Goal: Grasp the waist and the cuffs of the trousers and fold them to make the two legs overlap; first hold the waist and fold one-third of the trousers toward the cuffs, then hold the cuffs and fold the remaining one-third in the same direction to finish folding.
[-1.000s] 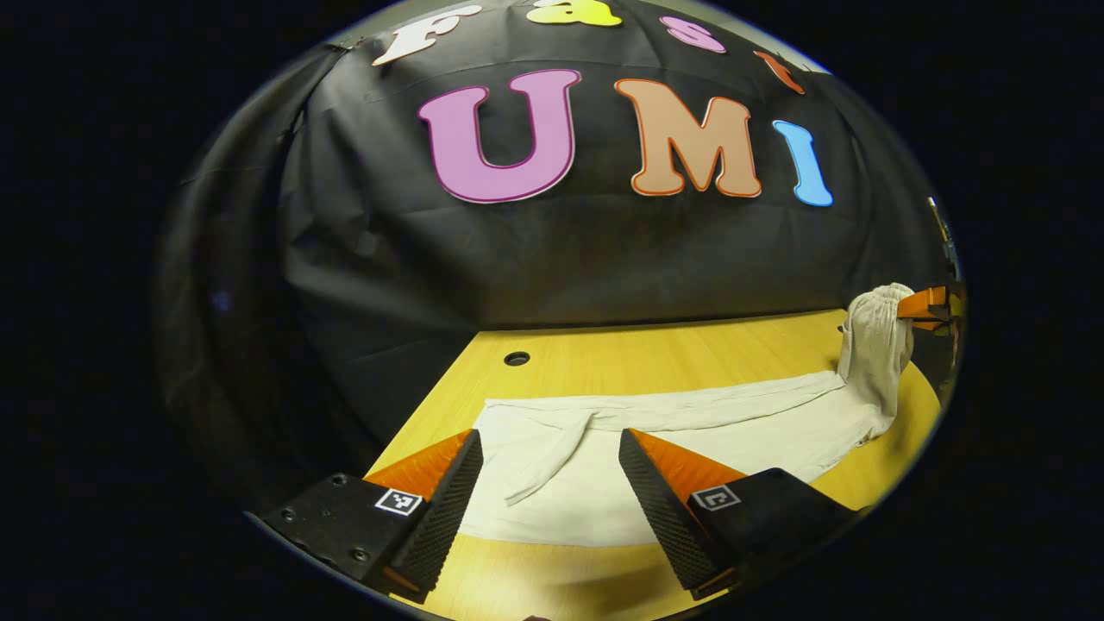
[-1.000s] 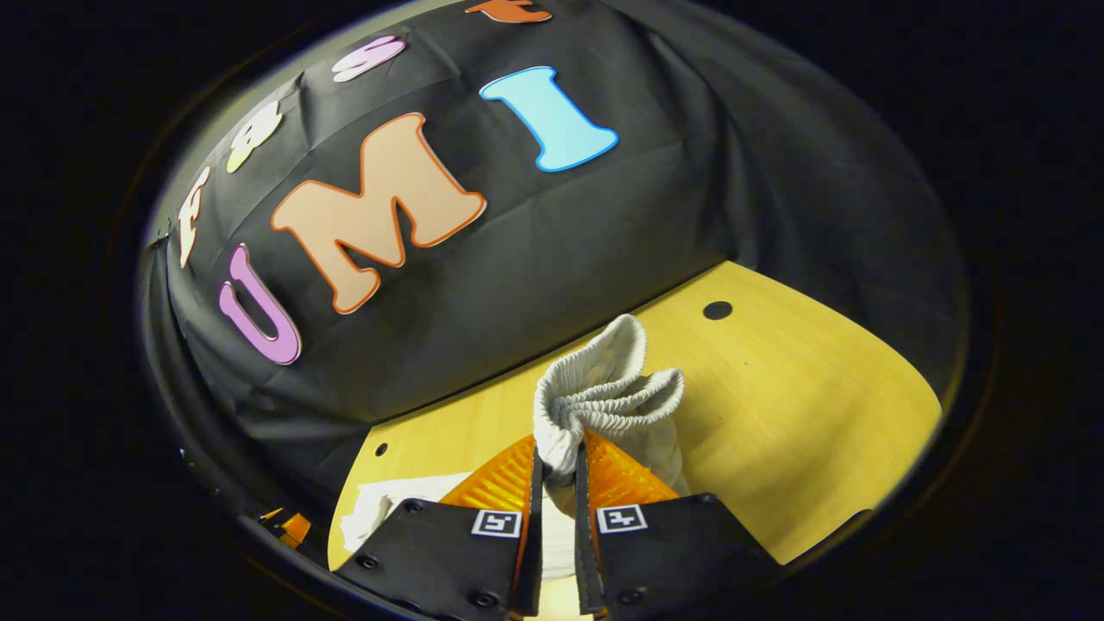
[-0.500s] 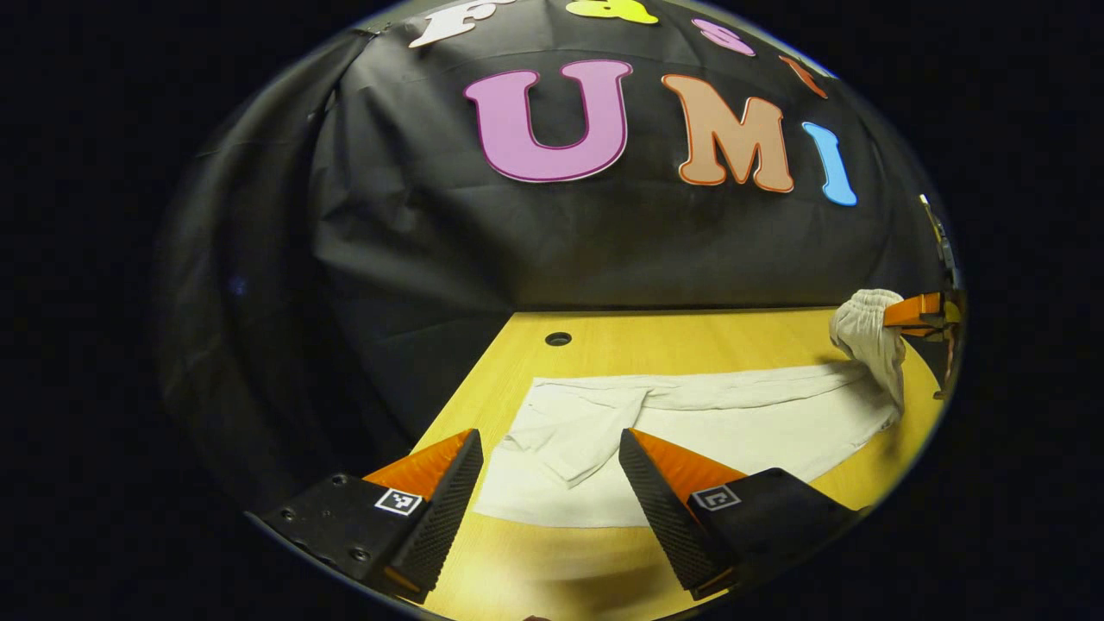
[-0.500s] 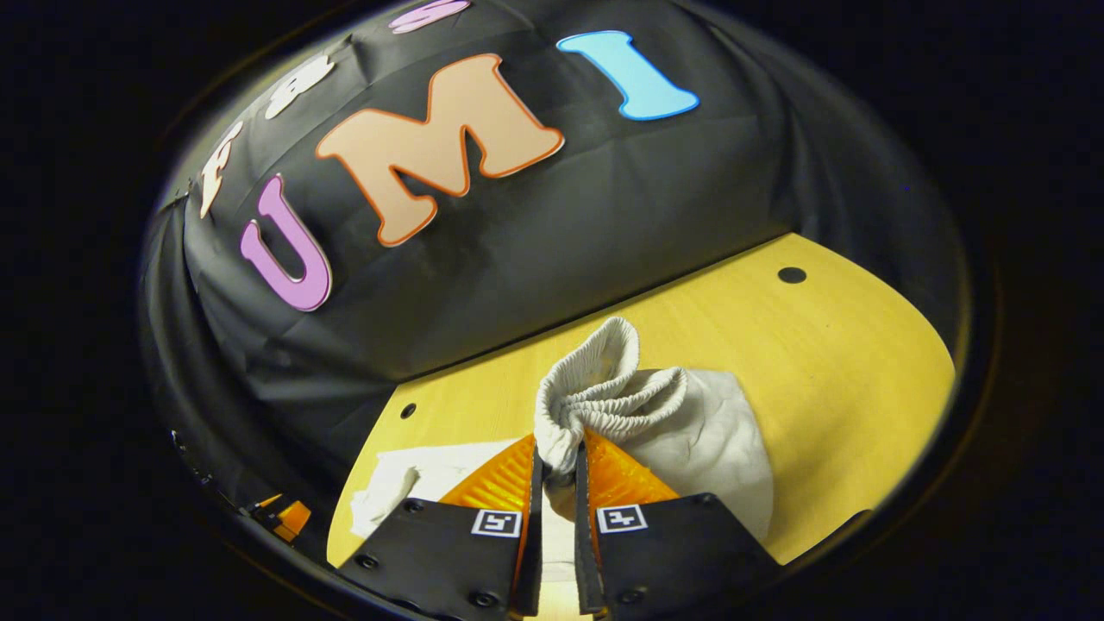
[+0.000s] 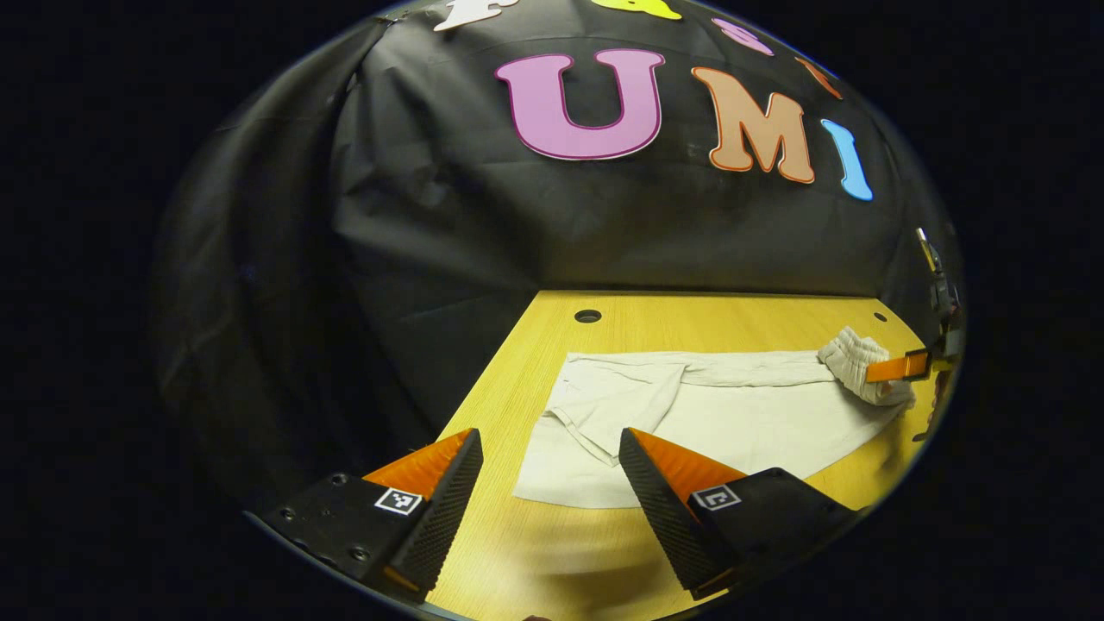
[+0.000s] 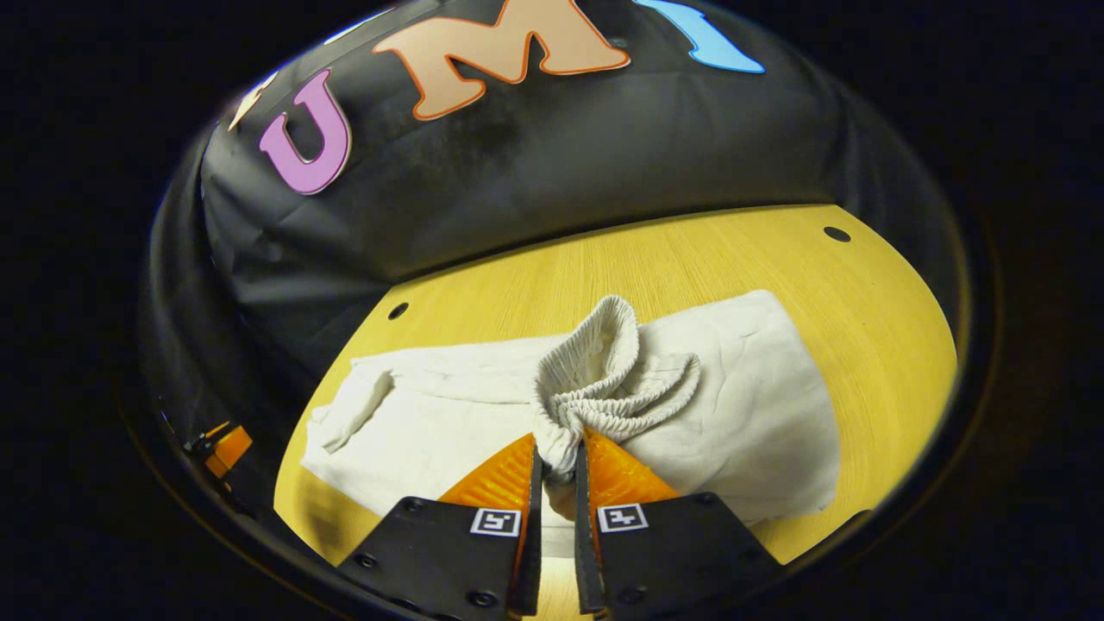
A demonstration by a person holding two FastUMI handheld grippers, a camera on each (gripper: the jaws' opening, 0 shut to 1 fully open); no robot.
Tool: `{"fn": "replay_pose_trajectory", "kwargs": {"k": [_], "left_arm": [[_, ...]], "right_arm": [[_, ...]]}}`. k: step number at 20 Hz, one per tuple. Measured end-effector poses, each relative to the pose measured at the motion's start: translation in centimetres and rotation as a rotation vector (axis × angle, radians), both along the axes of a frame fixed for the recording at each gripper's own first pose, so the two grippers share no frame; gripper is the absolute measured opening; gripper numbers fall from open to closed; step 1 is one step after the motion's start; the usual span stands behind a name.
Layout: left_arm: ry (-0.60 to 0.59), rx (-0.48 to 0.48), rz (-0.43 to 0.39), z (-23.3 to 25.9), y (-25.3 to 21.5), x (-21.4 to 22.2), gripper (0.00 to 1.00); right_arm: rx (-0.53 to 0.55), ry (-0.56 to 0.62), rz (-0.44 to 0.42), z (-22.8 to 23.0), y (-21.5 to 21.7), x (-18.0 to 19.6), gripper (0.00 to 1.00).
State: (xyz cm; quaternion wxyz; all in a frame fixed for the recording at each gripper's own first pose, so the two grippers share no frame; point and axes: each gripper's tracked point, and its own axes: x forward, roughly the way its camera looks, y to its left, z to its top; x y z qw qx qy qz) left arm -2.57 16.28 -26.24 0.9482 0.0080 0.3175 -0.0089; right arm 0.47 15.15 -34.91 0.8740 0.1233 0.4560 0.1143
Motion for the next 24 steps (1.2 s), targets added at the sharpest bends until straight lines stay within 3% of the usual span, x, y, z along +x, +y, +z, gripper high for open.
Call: {"fn": "replay_pose_trajectory", "kwargs": {"k": [1,2,3,4,5,6,9,11,13,15,17,18,24], "left_arm": [[0.0,-0.001,0.002,-0.1,0.1,-0.1,0.97],[0.002,-0.004,0.002,-0.3,0.2,-0.1,0.97],[0.006,-0.008,0.002,-0.5,0.2,-0.1,0.97],[0.01,-0.012,0.001,-0.7,0.2,-0.1,0.97],[0.014,-0.017,-0.002,-0.9,0.0,0.0,0.97],[0.016,-0.02,-0.008,-0.9,-0.2,0.1,0.97],[0.023,-0.02,-0.032,-1.7,-0.8,0.6,0.97],[0.03,-0.033,-0.046,-2.3,-1.1,1.0,0.97],[0.035,-0.054,-0.057,-3.0,-1.5,1.5,0.97],[0.048,-0.088,-0.077,-3.8,-1.8,1.8,0.97],[0.072,-0.12,-0.095,-5.0,-2.2,2.5,0.97],[0.082,-0.13,-0.099,-5.9,-2.2,2.9,0.98],[0.134,-0.147,-0.11,-9.9,-1.0,5.0,0.98]], "right_arm": [[-0.002,0.015,0.023,-0.9,0.3,-0.4,0.18],[-0.01,0.035,0.045,-1.5,0.3,-1.0,0.27],[-0.012,0.052,0.073,-2.1,0.5,-1.2,0.21],[-0.012,0.07,0.104,-2.5,0.6,-1.8,0.22],[0.0,0.082,0.134,-2.6,0.7,-2.1,0.34],[0.015,0.1,0.16,-2.5,1.0,-2.6,0.35],[0.03,0.073,0.209,-1.5,0.3,-3.3,0.97],[0.019,0.049,0.212,-0.1,-0.7,-3.3,0.91],[0.013,0.038,0.196,0.8,-1.4,-3.3,0.97],[0.005,0.031,0.177,1.1,-1.9,-3.3,0.91],[-0.014,0.03,0.162,1.3,-2.7,-3.6,0.91],[-0.024,0.031,0.154,1.4,-3.0,-3.8,0.97],[-0.074,0.048,0.096,1.6,-4.6,-5.4,0.97]]}}
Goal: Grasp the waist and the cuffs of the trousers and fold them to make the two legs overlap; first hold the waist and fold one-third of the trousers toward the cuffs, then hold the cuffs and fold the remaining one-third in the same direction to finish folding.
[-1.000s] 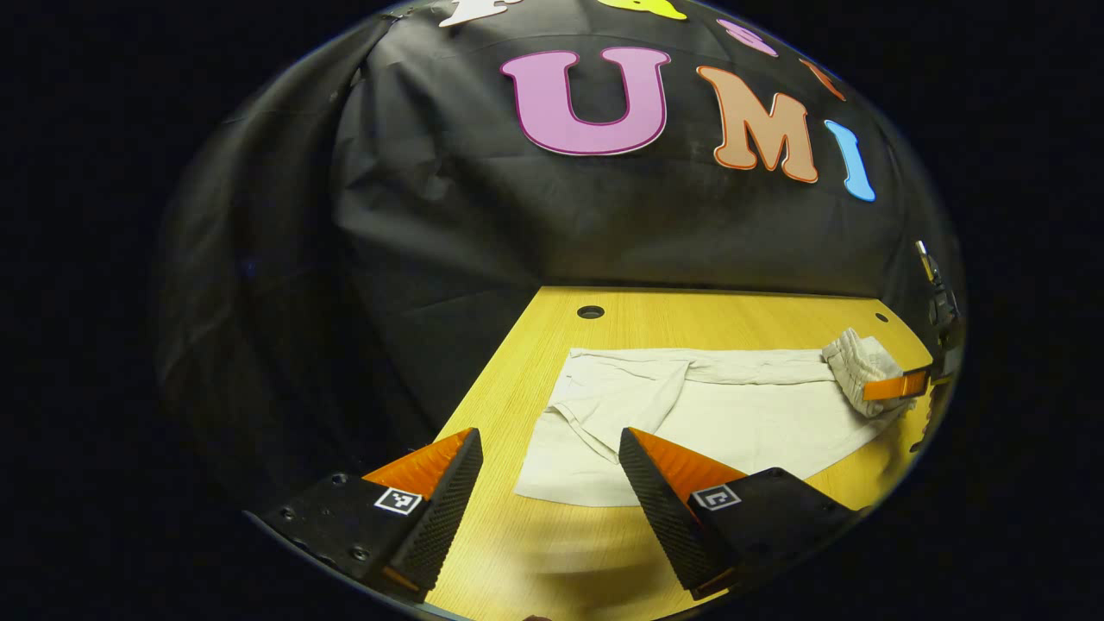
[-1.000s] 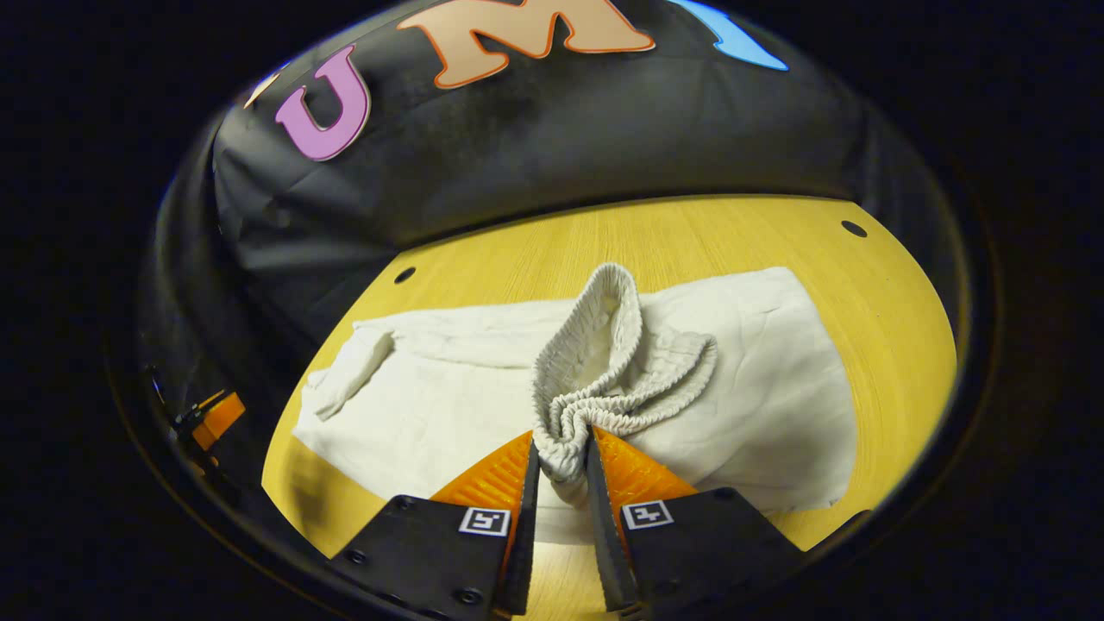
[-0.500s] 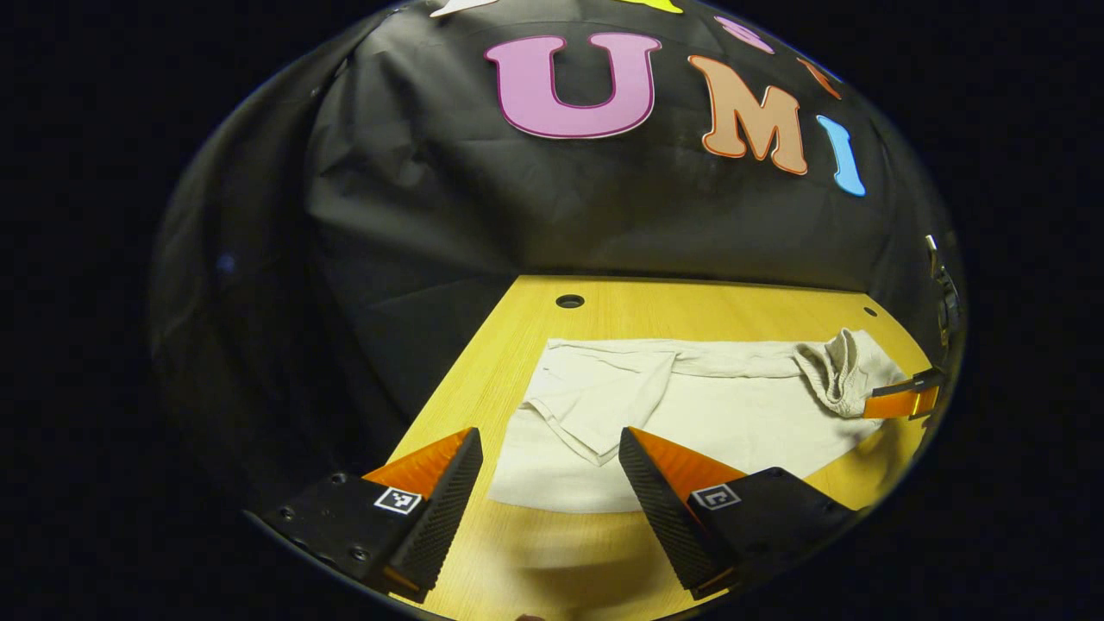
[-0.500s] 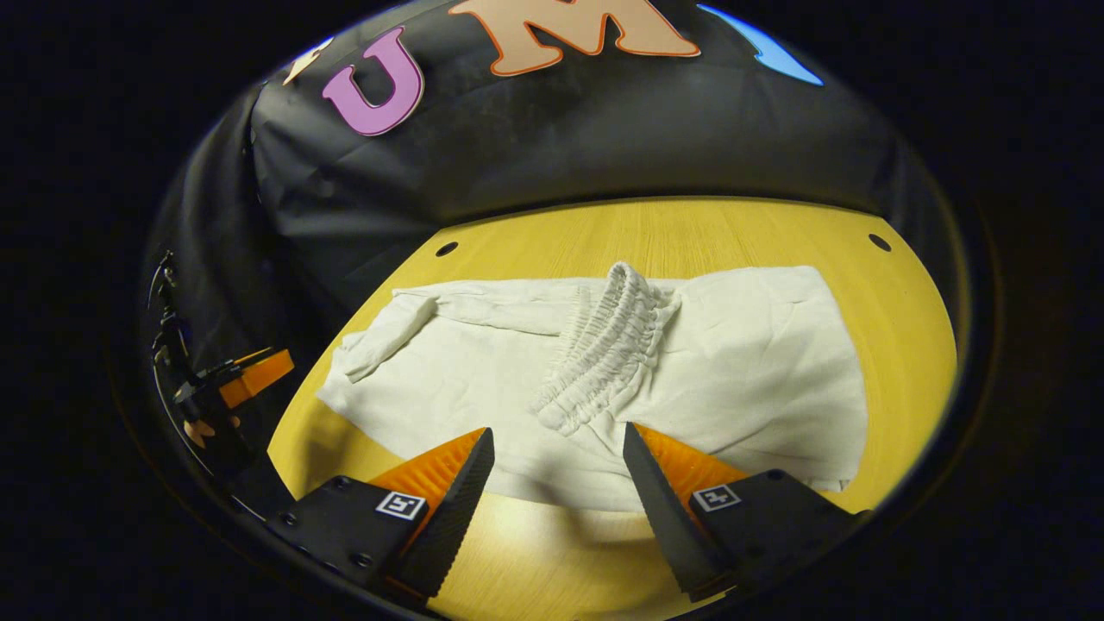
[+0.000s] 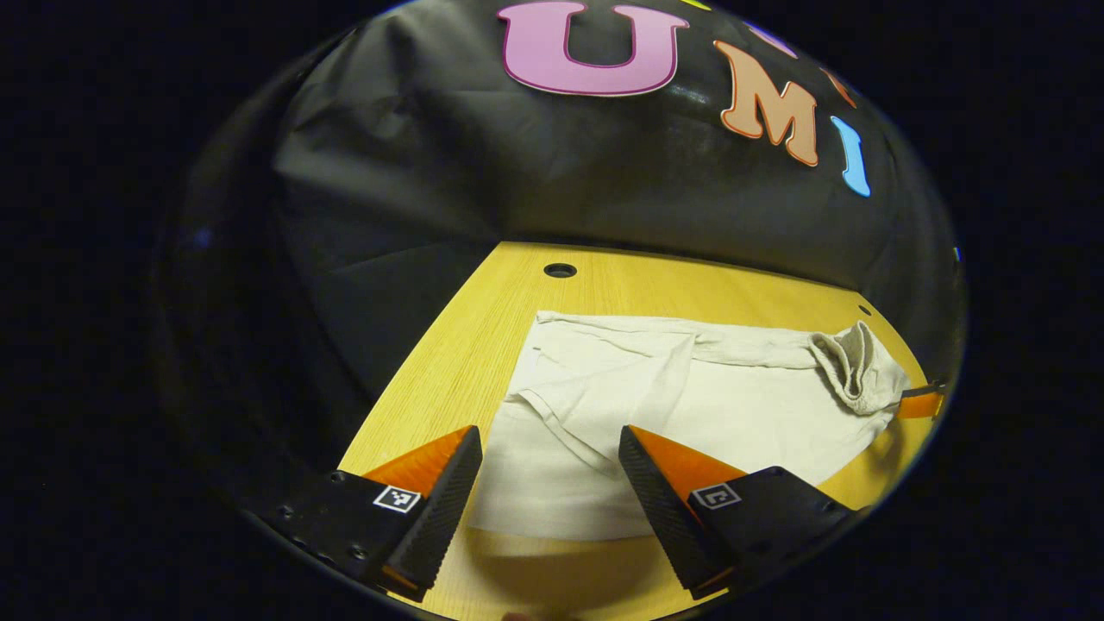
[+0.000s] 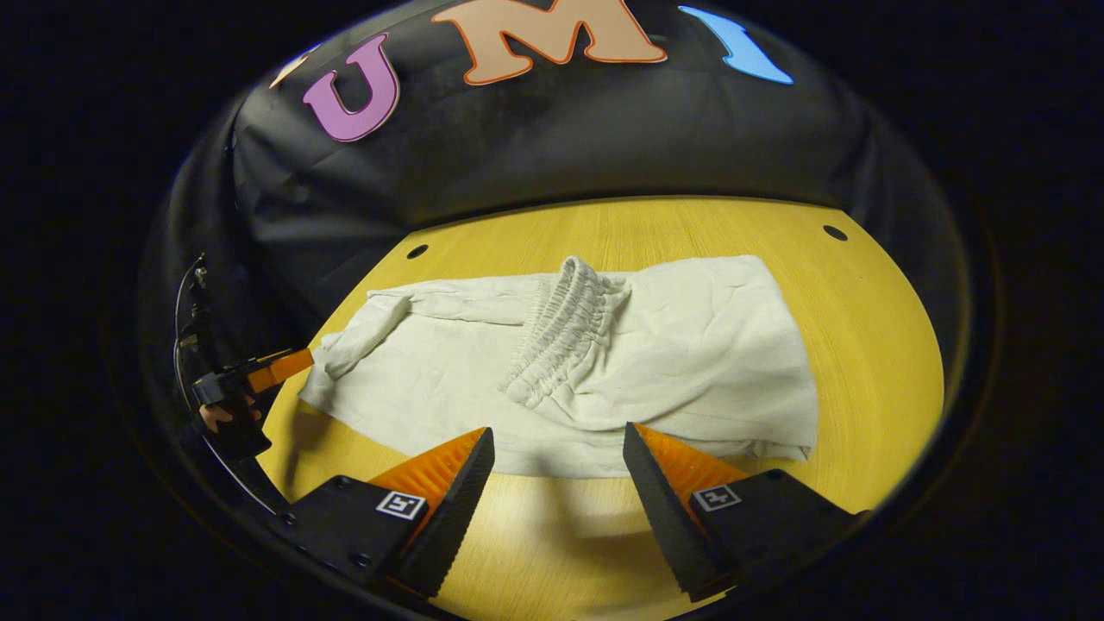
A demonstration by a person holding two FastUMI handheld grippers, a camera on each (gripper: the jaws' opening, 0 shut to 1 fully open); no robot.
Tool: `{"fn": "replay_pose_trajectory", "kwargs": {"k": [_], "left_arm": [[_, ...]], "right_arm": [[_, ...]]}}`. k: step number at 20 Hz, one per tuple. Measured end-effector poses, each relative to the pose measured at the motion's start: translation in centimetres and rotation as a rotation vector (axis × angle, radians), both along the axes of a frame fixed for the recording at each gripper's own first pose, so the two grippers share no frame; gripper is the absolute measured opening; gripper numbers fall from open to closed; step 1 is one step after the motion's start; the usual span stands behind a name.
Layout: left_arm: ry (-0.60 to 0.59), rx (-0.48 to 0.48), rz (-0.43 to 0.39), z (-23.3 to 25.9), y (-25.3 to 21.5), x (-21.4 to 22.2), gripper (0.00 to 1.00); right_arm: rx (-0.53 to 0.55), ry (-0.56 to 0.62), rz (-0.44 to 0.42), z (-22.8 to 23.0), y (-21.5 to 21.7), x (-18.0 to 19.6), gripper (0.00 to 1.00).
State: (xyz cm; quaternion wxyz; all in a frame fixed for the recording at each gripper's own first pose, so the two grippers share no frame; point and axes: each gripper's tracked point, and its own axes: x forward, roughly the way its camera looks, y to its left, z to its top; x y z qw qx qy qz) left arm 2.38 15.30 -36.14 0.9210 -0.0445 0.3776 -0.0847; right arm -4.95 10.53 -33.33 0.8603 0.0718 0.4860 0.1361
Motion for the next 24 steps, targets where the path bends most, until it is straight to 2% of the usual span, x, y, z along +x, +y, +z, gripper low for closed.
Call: {"fn": "replay_pose_trajectory", "kwargs": {"k": [3,4,6,9,13,14,15,16,17,18,19,20,22,24], "left_arm": [[0.022,0.007,-0.014,-1.8,0.6,0.8,0.98],[0.033,0.011,-0.022,-2.4,0.7,0.9,0.94],[0.062,0.007,-0.04,-3.4,0.3,0.9,1.0],[0.088,-0.009,-0.049,-3.4,0.5,0.4,0.96],[0.068,0.028,-0.09,-3.8,0.1,0.3,0.97],[0.07,0.017,-0.085,-3.7,0.2,0.6,0.94],[0.073,0.018,-0.085,-3.7,0.3,0.9,0.89],[0.083,0.019,-0.092,-3.3,0.6,0.6,0.78],[0.089,0.019,-0.097,-3.5,-0.6,0.5,0.71],[0.093,0.011,-0.103,-3.7,-1.8,0.4,0.53],[0.093,0.001,-0.102,-3.6,-2.6,0.4,0.43],[0.093,-0.001,-0.086,-3.6,-2.6,0.4,0.22],[0.092,-0.012,-0.055,-3.4,-2.6,0.7,0.09],[0.146,0.001,-0.044,-3.4,-2.5,0.3,0.0]], "right_arm": [[-0.011,-0.002,-0.035,0.2,-0.2,-0.6,0.97],[-0.012,-0.003,-0.044,0.4,-0.2,-0.7,0.97],[-0.015,0.0,-0.057,0.3,0.0,-1.0,0.96],[-0.022,0.005,-0.072,0.2,-0.1,-1.3,0.97],[-0.027,0.002,-0.076,0.3,-0.2,-1.4,0.97],[-0.026,0.0,-0.074,0.3,-0.2,-1.3,0.97],[-0.024,0.001,-0.069,0.3,-0.2,-1.5,0.97],[-0.021,0.003,-0.062,0.4,-0.1,-1.5,0.97],[-0.018,0.003,-0.056,0.2,0.0,-1.6,0.97],[-0.014,0.004,-0.05,0.2,0.1,-1.6,0.97],[-0.007,0.002,-0.042,0.5,0.1,-1.7,0.97],[-0.003,-0.002,-0.034,0.7,0.1,-1.7,0.96],[0.004,-0.013,-0.024,1.0,-0.2,-1.6,0.97],[0.013,-0.016,-0.025,1.1,-0.6,-1.5,0.97]]}}
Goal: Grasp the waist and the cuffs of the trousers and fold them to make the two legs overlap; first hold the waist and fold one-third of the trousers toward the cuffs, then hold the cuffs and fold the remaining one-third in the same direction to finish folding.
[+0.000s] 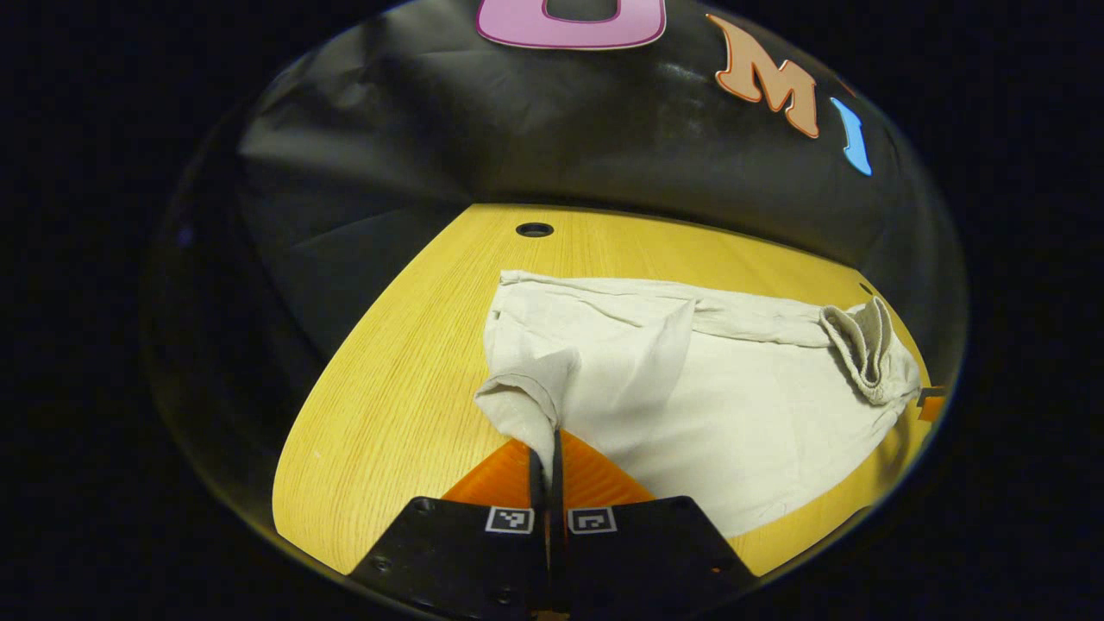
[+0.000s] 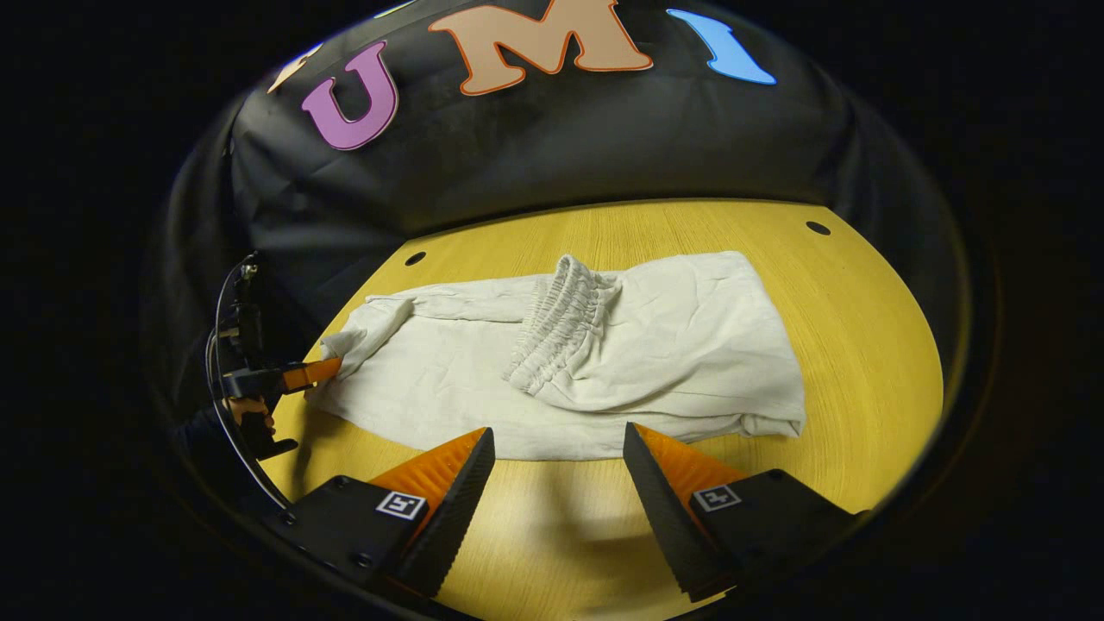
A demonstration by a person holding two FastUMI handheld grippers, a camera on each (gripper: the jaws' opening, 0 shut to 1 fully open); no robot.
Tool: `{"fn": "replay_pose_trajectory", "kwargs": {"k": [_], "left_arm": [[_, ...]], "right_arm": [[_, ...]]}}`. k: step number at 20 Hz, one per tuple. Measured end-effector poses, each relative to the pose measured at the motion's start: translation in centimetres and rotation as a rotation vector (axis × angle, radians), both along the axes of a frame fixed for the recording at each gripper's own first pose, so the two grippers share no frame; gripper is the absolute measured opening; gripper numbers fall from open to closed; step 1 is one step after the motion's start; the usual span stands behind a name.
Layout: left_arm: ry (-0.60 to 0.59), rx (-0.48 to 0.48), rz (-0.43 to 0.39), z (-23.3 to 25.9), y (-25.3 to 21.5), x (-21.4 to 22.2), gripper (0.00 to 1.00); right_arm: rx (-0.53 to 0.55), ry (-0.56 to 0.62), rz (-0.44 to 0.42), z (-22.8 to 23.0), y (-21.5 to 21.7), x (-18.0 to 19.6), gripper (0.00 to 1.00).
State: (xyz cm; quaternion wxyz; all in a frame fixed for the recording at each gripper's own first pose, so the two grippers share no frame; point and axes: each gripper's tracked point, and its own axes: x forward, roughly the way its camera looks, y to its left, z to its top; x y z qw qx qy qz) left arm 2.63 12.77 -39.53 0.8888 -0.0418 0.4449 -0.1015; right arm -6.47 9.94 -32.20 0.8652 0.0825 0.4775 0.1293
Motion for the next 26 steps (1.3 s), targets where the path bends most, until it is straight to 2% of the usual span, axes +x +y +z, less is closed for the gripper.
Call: {"fn": "replay_pose_trajectory", "kwargs": {"k": [2,5,12,17,26], "left_arm": [[0.037,0.004,0.024,0.4,-0.1,0.1,0.0],[0.004,-0.023,0.054,2.5,-0.8,1.0,0.0],[-0.071,-0.098,0.037,8.8,-6.1,2.1,0.0],[-0.135,-0.135,0.0,12.8,-10.7,2.8,0.0],[-0.201,-0.183,-0.12,17.7,-21.2,3.8,0.0]], "right_arm": [[0.014,-0.004,-0.007,0.3,-0.3,0.1,0.97],[0.018,-0.013,0.001,0.8,-1.4,-0.1,0.97],[0.05,-0.015,-0.009,1.7,-5.0,0.1,0.96],[0.065,-0.033,-0.003,2.3,-7.5,-0.1,0.97],[0.086,-0.052,-0.054,2.9,-12.6,-1.0,0.96]]}}
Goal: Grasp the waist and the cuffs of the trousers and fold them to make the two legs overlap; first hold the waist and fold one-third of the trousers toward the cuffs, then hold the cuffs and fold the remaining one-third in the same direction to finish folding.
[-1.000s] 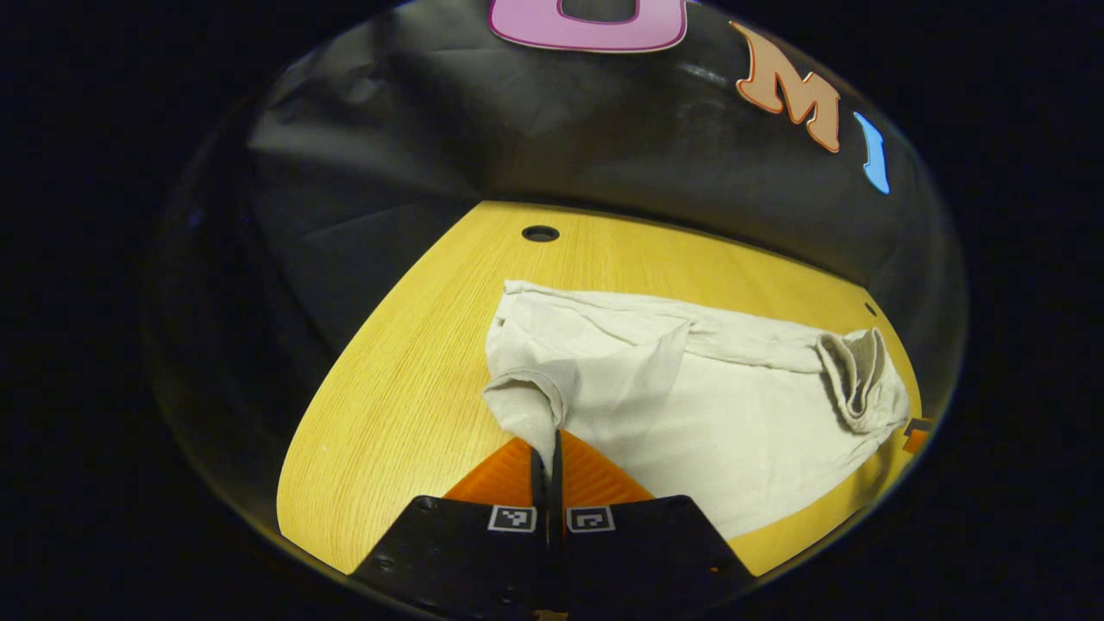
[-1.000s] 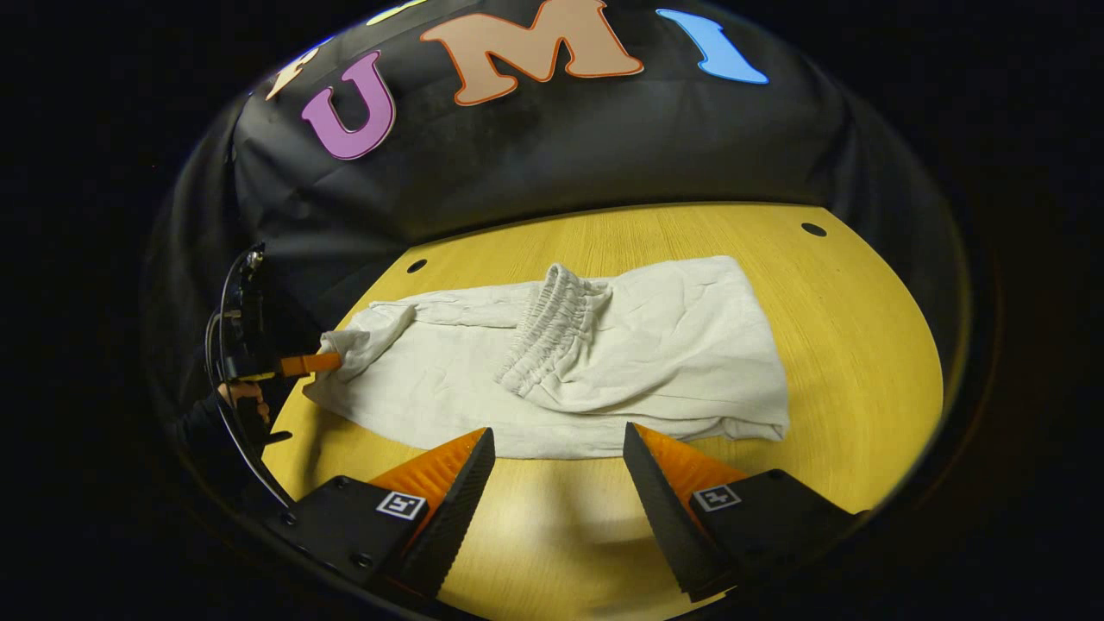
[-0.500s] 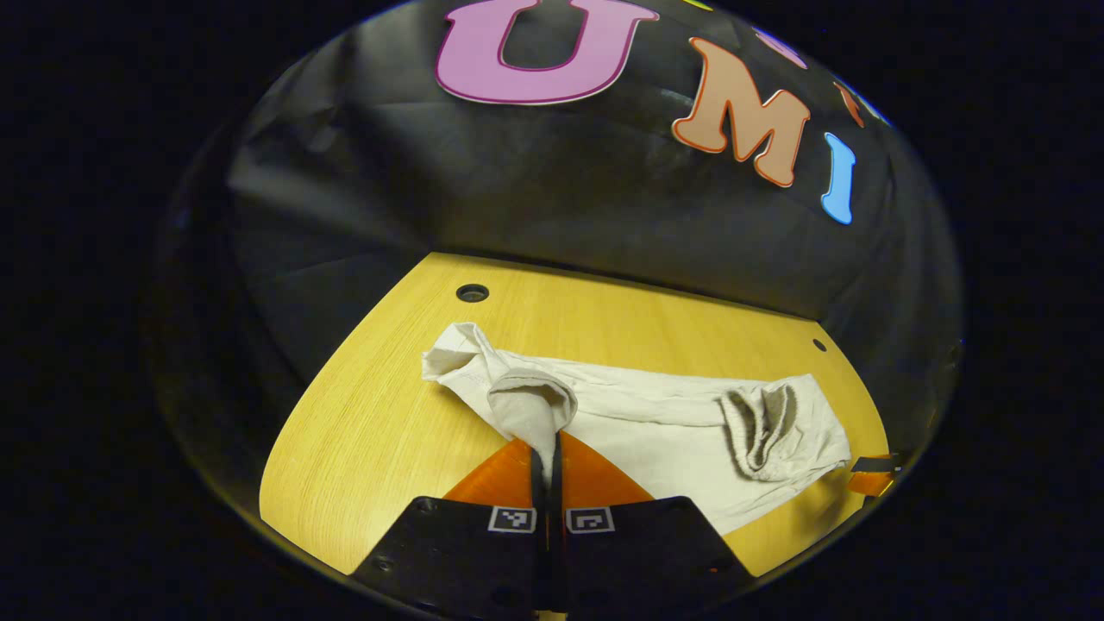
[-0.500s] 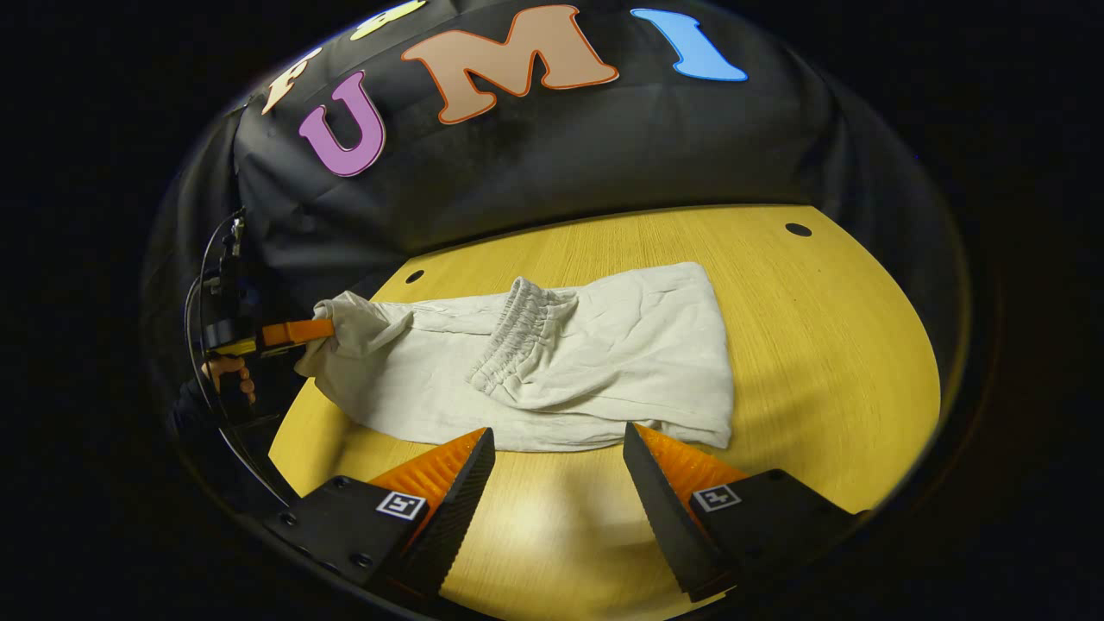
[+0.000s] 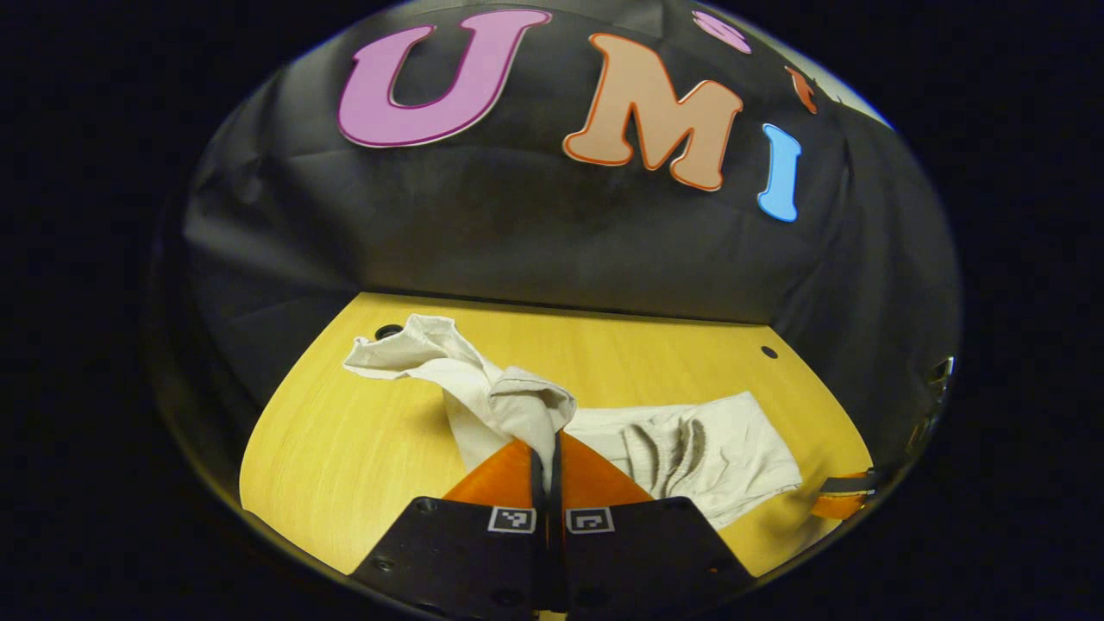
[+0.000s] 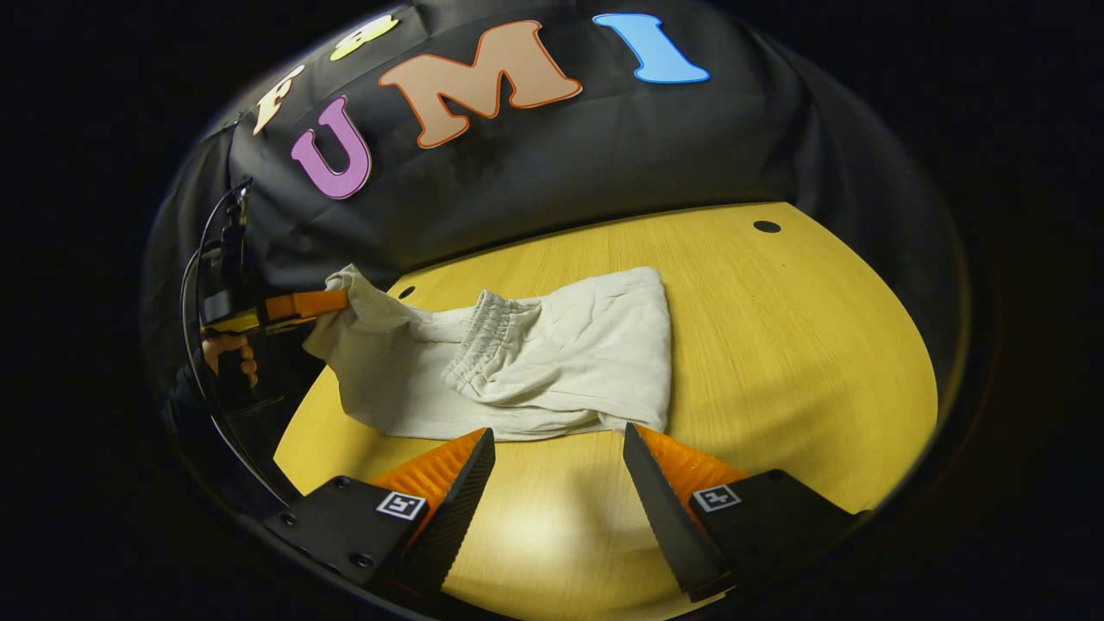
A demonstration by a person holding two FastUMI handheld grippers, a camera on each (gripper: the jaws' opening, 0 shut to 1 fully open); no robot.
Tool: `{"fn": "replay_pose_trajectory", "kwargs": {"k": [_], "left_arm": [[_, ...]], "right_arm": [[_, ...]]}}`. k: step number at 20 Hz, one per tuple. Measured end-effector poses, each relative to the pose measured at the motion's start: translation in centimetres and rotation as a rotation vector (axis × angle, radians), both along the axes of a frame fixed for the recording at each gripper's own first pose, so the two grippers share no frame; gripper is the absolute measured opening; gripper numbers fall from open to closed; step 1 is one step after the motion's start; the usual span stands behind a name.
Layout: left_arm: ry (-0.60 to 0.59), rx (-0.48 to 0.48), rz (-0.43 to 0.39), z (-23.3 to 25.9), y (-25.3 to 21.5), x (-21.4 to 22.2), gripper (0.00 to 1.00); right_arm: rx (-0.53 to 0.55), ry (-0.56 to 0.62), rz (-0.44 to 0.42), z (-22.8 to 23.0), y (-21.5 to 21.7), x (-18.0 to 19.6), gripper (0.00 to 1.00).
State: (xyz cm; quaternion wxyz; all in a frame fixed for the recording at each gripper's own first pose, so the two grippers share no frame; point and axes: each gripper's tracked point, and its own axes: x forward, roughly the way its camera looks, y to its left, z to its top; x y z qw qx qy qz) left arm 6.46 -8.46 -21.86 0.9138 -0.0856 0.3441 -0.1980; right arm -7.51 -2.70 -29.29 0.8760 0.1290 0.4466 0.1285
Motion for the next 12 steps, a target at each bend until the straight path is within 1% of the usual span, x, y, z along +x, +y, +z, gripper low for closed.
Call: {"fn": "replay_pose_trajectory", "kwargs": {"k": [6,10,12], "left_arm": [[-0.055,-0.032,-0.099,3.1,-8.0,0.4,0.0],[-0.069,-0.041,-0.168,3.9,-13.0,0.0,0.0],[-0.075,-0.055,-0.188,4.3,-15.3,-0.1,0.0]], "right_arm": [[0.005,0.003,-0.041,0.1,-3.8,-0.5,0.97],[-0.001,-0.002,-0.06,0.2,-6.1,-0.6,0.97],[-0.005,-0.001,-0.07,0.3,-7.3,-0.8,0.97]]}}
